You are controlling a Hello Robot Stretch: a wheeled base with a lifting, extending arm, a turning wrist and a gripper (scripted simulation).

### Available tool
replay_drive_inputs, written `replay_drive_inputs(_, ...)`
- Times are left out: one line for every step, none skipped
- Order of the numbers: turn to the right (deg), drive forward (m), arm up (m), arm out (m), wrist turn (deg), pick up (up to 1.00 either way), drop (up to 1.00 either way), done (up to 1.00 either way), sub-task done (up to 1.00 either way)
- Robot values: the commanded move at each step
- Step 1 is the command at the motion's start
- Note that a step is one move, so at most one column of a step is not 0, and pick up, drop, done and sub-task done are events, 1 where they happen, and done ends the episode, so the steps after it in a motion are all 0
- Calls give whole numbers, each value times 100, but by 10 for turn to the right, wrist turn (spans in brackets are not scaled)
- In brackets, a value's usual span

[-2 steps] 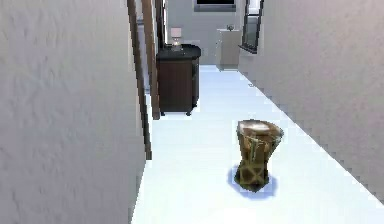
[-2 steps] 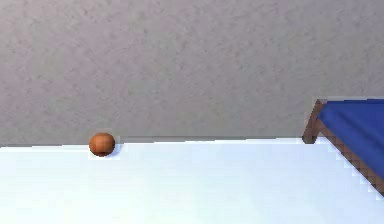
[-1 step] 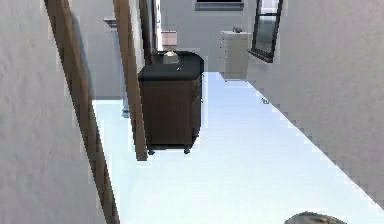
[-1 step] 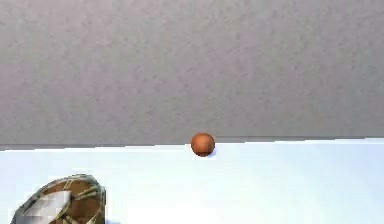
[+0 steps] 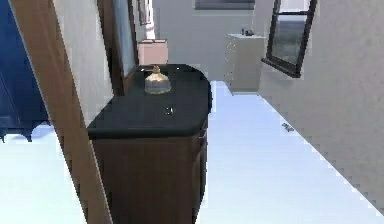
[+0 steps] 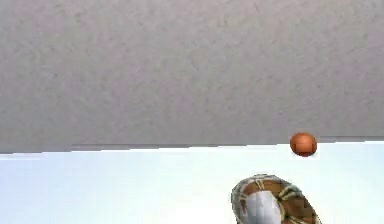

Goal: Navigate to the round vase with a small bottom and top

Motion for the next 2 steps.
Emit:
replay_drive_inputs(-90,0,0,0,0,0,0,0,0)
replay_drive_inputs(0,30,0,0,0,0,0,0,0)
